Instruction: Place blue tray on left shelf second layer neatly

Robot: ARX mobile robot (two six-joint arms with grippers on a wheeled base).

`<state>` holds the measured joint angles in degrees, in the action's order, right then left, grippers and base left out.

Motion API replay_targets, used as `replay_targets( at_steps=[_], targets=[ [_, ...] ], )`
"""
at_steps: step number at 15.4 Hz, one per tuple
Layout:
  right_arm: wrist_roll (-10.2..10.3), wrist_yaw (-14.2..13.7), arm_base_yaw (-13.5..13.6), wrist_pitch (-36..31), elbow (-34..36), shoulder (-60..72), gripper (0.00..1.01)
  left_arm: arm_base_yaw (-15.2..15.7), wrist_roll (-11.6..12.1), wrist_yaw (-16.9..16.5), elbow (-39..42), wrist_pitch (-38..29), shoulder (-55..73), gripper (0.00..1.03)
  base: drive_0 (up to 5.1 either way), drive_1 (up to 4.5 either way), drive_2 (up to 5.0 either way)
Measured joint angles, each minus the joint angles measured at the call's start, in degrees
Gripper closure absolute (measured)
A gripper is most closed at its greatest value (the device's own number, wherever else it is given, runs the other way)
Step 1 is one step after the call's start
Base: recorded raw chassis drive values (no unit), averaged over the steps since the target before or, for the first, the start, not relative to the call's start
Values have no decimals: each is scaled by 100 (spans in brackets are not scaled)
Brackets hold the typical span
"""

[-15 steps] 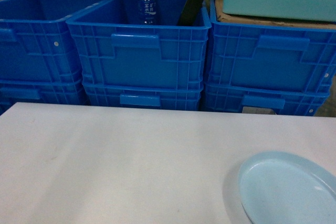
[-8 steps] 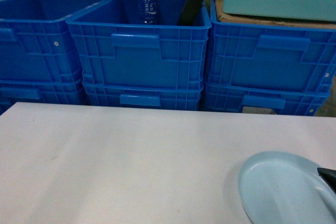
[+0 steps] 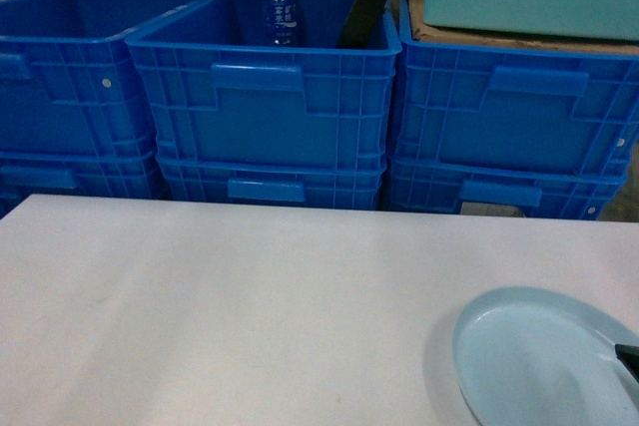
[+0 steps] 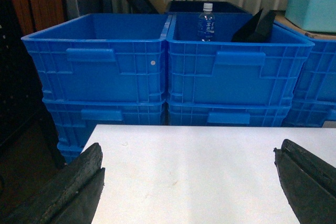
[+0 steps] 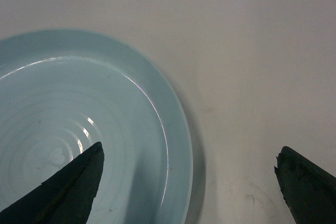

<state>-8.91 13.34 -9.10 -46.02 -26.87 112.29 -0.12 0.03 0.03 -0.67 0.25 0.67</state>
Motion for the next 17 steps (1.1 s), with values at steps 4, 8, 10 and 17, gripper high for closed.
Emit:
replay_targets(
  at_steps=[4,8,10,17],
  targets=[
    [223,140,-238,-81,-50,452,3,0,0,2,0,0,0,5,0,0,0],
    [144,57,-365,-466,-24,844,3,0,0,0,0,0,0,5,0,0,0],
    [173,264,-566,-833,323,872,9,0,-2,0,0,2,0,5,0,0,0],
    [713,44,-131,-1108,614,772,99,0,0,0,0,2,0,5,0,0,0]
  ],
)
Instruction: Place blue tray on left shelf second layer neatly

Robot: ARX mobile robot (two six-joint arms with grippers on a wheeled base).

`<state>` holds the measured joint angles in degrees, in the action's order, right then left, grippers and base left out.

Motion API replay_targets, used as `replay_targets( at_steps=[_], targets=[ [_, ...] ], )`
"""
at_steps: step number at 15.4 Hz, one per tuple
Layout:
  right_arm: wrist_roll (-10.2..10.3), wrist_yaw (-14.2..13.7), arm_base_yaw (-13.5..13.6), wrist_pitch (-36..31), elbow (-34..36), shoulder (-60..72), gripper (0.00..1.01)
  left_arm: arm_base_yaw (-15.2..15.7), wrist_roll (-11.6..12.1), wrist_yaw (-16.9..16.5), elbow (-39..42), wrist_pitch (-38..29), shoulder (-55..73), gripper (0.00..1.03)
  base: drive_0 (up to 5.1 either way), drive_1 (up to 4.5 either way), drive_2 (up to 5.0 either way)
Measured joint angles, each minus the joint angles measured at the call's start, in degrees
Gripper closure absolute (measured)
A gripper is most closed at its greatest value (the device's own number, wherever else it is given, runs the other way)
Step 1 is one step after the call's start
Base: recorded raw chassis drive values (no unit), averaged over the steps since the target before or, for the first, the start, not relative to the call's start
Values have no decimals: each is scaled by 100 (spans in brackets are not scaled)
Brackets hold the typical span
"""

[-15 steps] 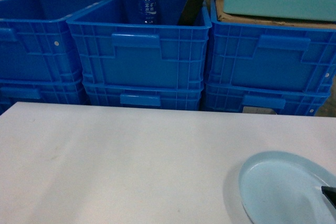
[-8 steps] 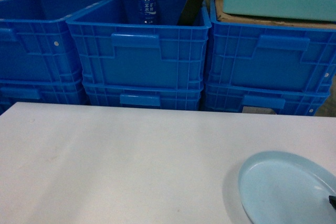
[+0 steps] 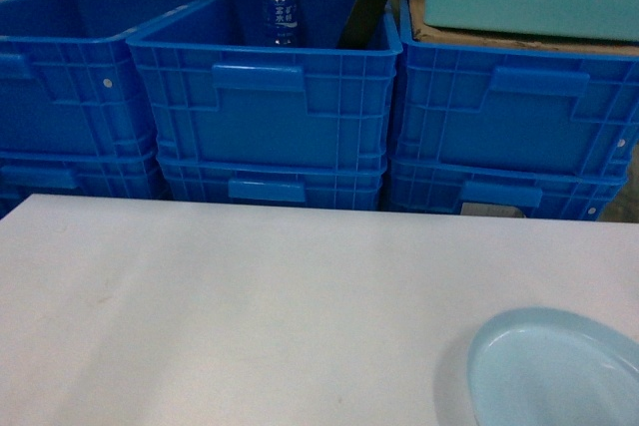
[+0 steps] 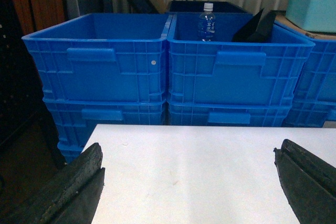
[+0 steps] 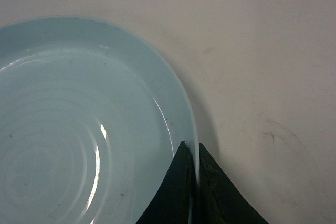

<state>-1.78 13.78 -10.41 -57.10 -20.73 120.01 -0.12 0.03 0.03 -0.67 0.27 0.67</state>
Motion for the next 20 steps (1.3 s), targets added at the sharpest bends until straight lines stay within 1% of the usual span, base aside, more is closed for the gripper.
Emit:
replay_targets(
  at_steps=[2,7,8,10,11,13,16,18,20],
  targets=[
    [22,-2,-9,-74,52,0,99,0,0,0,0,-2,0,5,0,0,0],
    [4,-22,-4,-297,219,-17,99,0,0,0,0,0,0,5,0,0,0],
    [-68,-96,44,-396,334,-94,99,0,-2,2,0,-2,0,5,0,0,0],
    [-234,-153,186,-553,570,-479,99,0,0,0,0,0,0,5,0,0,0],
    [-372,-201,262,-776,636,-767,99,0,0,0,0,-2,0,5,0,0,0],
    [-584,-326,299,-914,708,-1274,99,0,0,0,0,-2,0,5,0,0,0],
    [-695,-321,323,-804,881,-2295,99,0,0,0,0,-2,0,5,0,0,0],
    [-748,-323,459,-739,1080,-3016,99,0,0,0,0,-2,0,5,0,0,0],
    [-774,-361,645,-385,1381,-4039,99,0,0,0,0,-2,0,5,0,0,0]
  ],
)
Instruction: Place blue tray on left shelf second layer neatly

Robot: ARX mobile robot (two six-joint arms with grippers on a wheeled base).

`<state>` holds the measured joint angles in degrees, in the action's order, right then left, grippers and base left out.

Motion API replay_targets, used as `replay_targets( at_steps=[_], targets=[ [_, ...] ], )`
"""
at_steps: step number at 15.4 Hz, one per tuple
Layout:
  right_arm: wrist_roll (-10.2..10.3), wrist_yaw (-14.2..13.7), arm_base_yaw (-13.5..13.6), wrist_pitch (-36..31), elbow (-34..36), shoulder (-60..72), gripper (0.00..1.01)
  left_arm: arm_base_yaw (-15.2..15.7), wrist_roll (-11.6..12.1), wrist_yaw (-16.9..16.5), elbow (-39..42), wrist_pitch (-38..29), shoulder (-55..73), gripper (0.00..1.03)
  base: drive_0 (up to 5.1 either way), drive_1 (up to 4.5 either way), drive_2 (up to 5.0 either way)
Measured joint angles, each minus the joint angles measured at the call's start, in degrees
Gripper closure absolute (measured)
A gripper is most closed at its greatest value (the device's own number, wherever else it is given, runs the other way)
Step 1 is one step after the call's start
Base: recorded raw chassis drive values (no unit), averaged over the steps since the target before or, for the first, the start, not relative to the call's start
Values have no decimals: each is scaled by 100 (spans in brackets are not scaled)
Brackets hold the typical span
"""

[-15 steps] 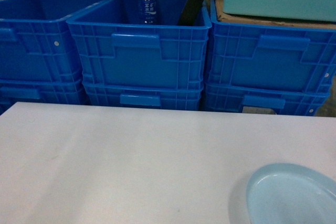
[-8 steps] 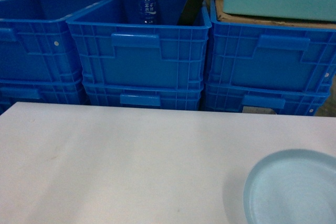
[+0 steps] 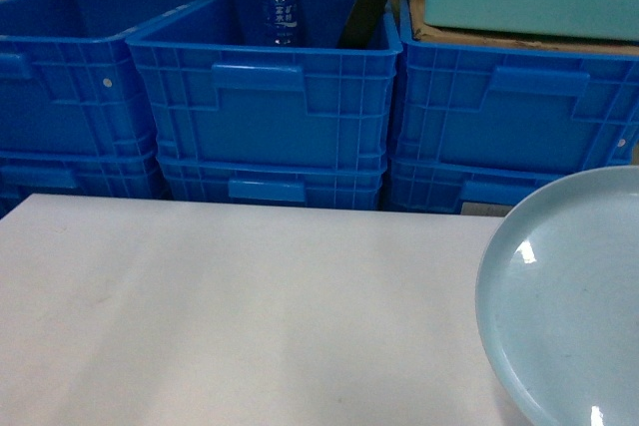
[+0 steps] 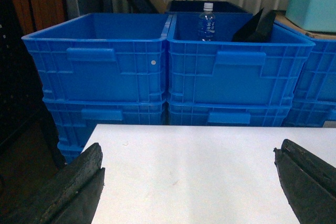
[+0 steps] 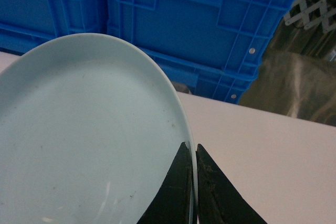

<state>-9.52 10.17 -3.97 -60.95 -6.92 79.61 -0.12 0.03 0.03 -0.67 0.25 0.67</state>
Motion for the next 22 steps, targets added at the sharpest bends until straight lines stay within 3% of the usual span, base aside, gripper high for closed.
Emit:
replay_targets(
  at_steps=[3,9,10,11,14,22],
  targets=[
    [-4,-122,343,763,219,-1539,99,0,0,0,0,0,0,5,0,0,0],
    [136,-223,426,2623,249,-4413,99,0,0,0,0,0,0,5,0,0,0],
    [201,-164,409,3357,391,-5289,99,0,0,-2,0,0,0,5,0,0,0],
    [199,-227,518,3901,522,-5890,99,0,0,0,0,0,0,5,0,0,0],
    [192,-485,861,4581,610,-6647,99,0,-2,0,0,0,0,5,0,0,0],
    [39,-953,1259,4079,616,-6544,99,0,0,2,0,2,0,5,0,0,0]
  ],
)
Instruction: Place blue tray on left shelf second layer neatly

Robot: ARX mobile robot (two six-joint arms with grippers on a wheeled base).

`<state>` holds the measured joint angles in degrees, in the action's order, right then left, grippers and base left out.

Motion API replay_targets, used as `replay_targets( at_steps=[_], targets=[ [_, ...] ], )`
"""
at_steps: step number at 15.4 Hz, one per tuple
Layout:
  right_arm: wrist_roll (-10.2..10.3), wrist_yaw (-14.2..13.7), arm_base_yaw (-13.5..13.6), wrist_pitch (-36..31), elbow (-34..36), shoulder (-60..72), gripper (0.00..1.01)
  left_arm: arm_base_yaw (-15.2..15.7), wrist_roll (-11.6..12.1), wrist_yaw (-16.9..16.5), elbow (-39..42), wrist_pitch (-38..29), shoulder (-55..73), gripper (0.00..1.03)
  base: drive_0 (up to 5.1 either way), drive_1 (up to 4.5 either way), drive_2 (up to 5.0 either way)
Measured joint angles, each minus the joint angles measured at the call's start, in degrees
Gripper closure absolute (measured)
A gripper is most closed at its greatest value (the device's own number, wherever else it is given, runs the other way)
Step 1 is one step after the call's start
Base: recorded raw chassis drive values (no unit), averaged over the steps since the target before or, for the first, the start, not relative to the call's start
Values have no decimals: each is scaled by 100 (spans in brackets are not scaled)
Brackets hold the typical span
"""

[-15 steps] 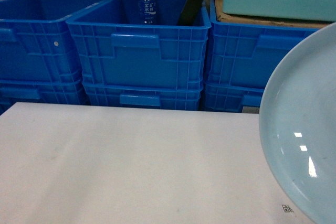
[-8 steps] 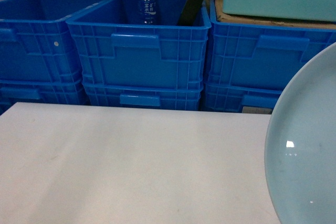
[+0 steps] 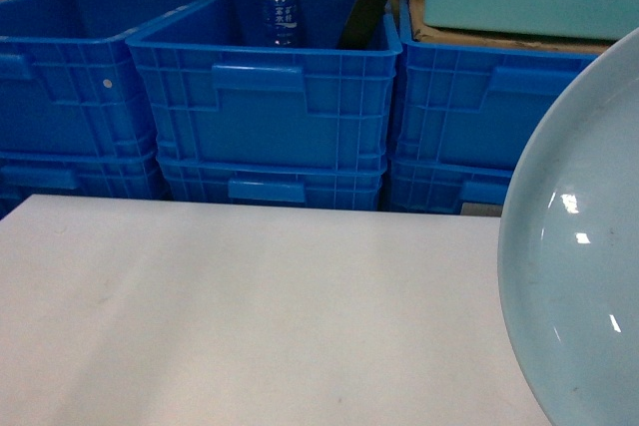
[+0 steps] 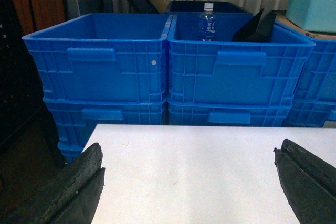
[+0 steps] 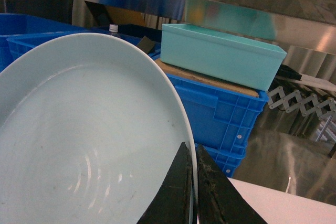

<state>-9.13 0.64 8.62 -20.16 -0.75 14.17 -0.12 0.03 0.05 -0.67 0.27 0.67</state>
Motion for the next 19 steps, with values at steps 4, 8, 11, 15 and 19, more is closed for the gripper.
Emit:
replay_targets(
  at_steps=[4,8,11,15,19],
  targets=[
    [-7,-24,0,0,0,0,99,0,0,-2,0,-2,0,5,0,0,0],
    [-20,-22,0,-4,0,0,99,11,-2,7,0,2,0,5,-56,-56,-56],
    [-22,-24,0,0,0,0,99,11,0,-2,0,-2,0,5,-112,-112,-112],
    [-24,-24,0,0,0,0,99,11,0,-2,0,-2,0,5,-112,-112,-112],
    [-24,-24,0,0,0,0,99,11,0,0,0,-2,0,5,-112,-112,-112]
  ],
)
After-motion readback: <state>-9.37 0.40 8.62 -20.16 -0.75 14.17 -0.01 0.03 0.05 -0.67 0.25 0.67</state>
